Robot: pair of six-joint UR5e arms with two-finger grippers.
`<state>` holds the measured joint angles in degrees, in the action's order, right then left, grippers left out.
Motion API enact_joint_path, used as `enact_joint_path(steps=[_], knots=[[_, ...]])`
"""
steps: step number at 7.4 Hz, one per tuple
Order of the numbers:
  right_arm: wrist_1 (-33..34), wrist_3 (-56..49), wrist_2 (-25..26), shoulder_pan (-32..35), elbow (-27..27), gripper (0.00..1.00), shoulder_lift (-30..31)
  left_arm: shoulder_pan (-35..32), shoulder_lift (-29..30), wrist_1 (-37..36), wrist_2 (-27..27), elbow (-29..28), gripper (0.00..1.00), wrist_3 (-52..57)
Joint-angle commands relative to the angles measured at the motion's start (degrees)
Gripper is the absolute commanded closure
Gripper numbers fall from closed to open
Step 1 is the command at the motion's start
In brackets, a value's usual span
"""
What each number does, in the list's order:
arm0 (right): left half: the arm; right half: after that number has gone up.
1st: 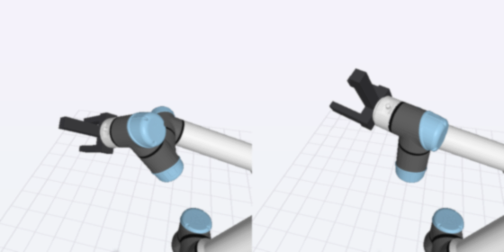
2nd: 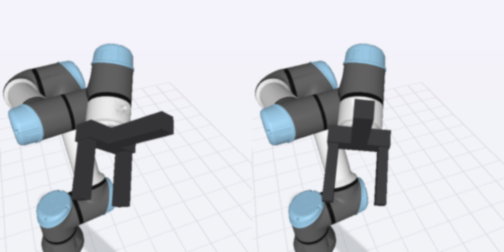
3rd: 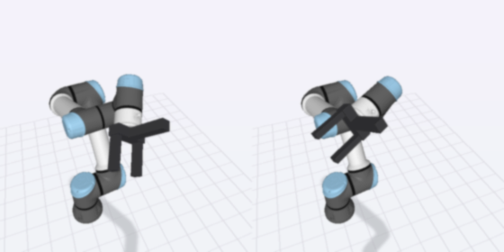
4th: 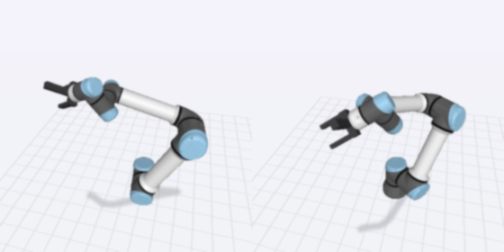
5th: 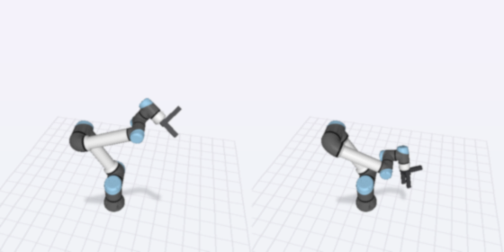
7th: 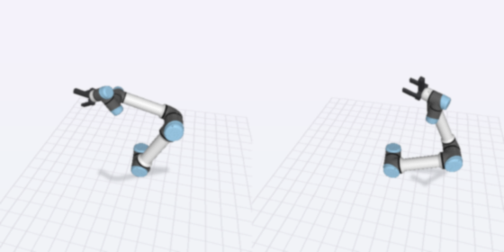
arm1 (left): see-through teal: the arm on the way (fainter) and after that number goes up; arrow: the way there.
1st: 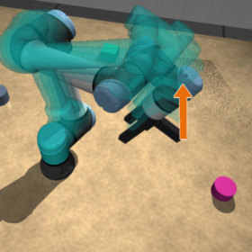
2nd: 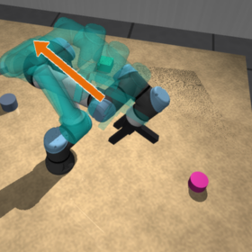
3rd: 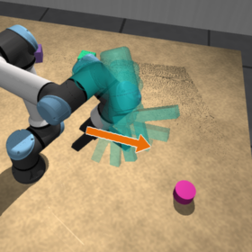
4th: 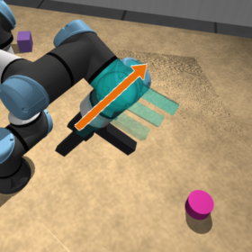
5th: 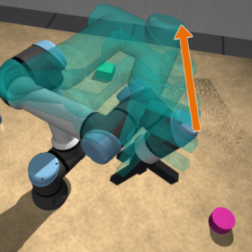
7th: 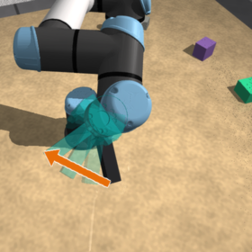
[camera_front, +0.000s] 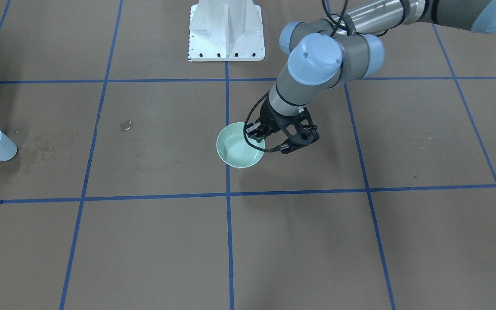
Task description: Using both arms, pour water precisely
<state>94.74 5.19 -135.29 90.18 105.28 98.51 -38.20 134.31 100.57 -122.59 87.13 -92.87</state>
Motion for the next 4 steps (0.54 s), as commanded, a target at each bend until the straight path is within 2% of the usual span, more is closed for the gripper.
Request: enact_joint_path(steps=[1, 4], knots=[[0.0, 0.0, 0.0, -0.1, -0.1, 0.01, -0.1, 4.1, 1.3, 4.6, 4.3, -4.9, 1.0, -3.0], [0.1, 0.0, -0.1, 0.0, -0.1, 0.01, -0.1, 4.2, 1.4, 4.9, 4.3, -7.0, 1.0, -2.8]])
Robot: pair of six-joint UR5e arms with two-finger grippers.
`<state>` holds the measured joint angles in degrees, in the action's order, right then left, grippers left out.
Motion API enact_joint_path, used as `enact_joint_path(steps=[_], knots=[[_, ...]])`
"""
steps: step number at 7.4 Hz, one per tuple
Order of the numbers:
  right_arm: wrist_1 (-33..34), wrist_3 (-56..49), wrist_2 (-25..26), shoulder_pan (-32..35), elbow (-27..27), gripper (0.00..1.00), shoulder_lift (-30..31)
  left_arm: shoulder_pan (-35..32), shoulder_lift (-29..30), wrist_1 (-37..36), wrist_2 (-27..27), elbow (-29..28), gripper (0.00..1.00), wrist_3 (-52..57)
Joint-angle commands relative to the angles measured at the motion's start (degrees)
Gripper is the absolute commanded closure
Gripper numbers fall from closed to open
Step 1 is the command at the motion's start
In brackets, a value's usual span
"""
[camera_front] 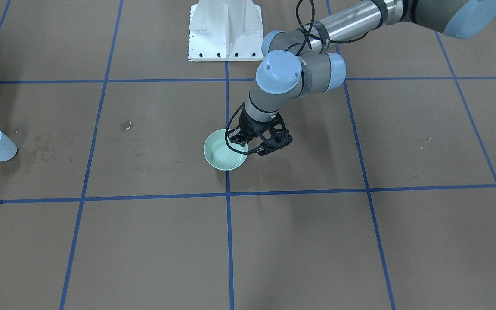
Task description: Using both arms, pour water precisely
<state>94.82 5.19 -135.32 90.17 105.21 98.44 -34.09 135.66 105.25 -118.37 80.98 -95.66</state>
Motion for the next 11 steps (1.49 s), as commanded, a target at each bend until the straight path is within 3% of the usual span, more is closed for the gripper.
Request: enact_joint_path(steps=[1, 2, 3, 4, 6, 8, 11], knots=[[-0.1, -0.1, 0.0, 0.0, 0.1, 0.01, 0.0, 0.3, 0.0, 0.2, 0.1, -1.3, 1.0, 0.0], [-0.1, -0.2, -0.1, 0.0, 0.1, 0.01, 0.0, 1.1, 0.0, 0.1, 0.2, -1.6, 1.0, 0.0], [-0.1, -0.4, -0.1, 0.0, 0.1, 0.01, 0.0, 1.4, 0.0, 0.1, 0.2, -1.7, 0.54, -0.1], [-0.1, -0.4, -0.1, 0.0, 0.0, 0.01, 0.0, 2.0, 0.0, 0.0, 0.2, -1.6, 0.3, -0.1], [-0.1, -0.5, -0.2, 0.0, 0.0, 0.01, 0.0, 1.4, 0.0, 0.0, 0.2, -0.2, 0.01, -0.1], [-0.1, -0.8, -0.9, -0.3, 0.0, 0.01, -2.3, -2.7, -0.4, -0.7, -0.5, 5.8, 0.0, 0.1], [-0.2, 0.8, -1.3, -1.0, 0.0, 0.01, -2.6, -10.7, -0.7, -6.8, -6.3, 13.0, 0.0, 0.2]])
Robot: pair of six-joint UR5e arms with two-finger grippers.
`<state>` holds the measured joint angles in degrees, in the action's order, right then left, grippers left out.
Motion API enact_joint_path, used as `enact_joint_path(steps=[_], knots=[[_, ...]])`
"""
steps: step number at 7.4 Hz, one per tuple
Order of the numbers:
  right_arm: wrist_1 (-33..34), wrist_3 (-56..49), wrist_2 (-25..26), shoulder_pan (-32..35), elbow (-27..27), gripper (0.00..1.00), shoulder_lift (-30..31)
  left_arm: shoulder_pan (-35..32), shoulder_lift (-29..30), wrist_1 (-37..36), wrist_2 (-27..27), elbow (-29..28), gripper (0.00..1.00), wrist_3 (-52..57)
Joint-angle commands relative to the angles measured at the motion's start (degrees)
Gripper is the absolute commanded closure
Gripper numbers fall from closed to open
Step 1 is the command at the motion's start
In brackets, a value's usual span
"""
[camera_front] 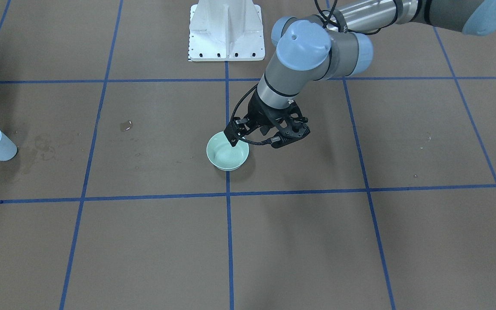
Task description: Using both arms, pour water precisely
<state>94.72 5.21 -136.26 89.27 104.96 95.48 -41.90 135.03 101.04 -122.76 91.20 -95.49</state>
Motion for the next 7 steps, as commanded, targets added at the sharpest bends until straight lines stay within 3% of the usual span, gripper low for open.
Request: enact_joint_path(steps=[1, 3, 4, 5, 6, 7], knots=[[-0.2, 1.6, -1.5, -0.2, 1.7, 0.01, 1.5, -3.5, -0.1, -5.6, -2.0, 4.3, 0.0, 0.0], [-0.3, 8.1, -5.8, -0.2, 4.6, 0.01, 1.6, -4.4, -1.9, -6.5, -1.9, 6.4, 0.0, 0.0], [-0.4, 11.4, -3.9, -0.6, 9.4, 0.01, 5.5, -5.5, -2.6, -6.7, -1.8, 6.6, 0.0, 0.0], [-4.6, 16.4, 2.3, -1.7, 11.7, 0.03, 7.8, -6.7, -4.3, -7.8, -1.3, 7.1, 0.0, 0.0], [-13.9, 33.8, 5.0, -4.8, 12.1, 0.18, 10.5, -7.0, -6.3, -7.8, -1.1, 8.5, 0.0, 0.0], [-22.0, 43.4, 9.2, -11.1, 12.5, 0.11, 13.7, -7.0, -7.5, -7.6, -1.0, 9.5, 0.0, 0.0]])
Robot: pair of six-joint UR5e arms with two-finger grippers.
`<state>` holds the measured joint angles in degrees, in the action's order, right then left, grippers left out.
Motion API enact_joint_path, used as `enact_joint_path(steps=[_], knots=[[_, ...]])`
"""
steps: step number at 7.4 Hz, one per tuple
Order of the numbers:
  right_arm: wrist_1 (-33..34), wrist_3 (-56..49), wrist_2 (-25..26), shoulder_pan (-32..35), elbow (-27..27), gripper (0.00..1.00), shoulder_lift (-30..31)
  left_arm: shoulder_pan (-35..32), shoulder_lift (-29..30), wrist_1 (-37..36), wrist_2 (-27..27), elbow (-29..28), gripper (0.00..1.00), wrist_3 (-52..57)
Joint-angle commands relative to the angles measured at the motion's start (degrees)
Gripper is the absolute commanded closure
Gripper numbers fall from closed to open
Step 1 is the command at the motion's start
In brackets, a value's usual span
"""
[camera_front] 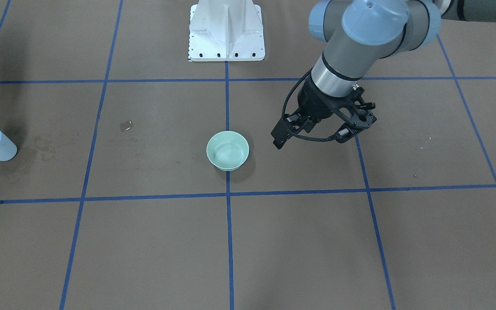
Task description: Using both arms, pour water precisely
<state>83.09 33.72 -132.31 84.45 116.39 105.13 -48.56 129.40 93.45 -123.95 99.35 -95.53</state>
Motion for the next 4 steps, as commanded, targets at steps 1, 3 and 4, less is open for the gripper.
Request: enact_joint_path(steps=[1, 3, 4], knots=[[-13.3, 16.3, 8.9, -10.1, 1.1, 0.0, 5.3, 0.1, -2.5, 0.0, 2.4, 1.5, 0.0, 0.1], [-21.1, 16.8, 19.5, -15.5, 1.2, 0.0, 11.6, 0.5, -3.2, 0.2, 3.9, 1.7, 0.0, 0.1], [-25.7, 19.2, 19.9, -15.8, 1.2, 0.01, 13.1, 0.6, -3.0, 0.2, 3.9, 1.7, 0.0, 0.1]])
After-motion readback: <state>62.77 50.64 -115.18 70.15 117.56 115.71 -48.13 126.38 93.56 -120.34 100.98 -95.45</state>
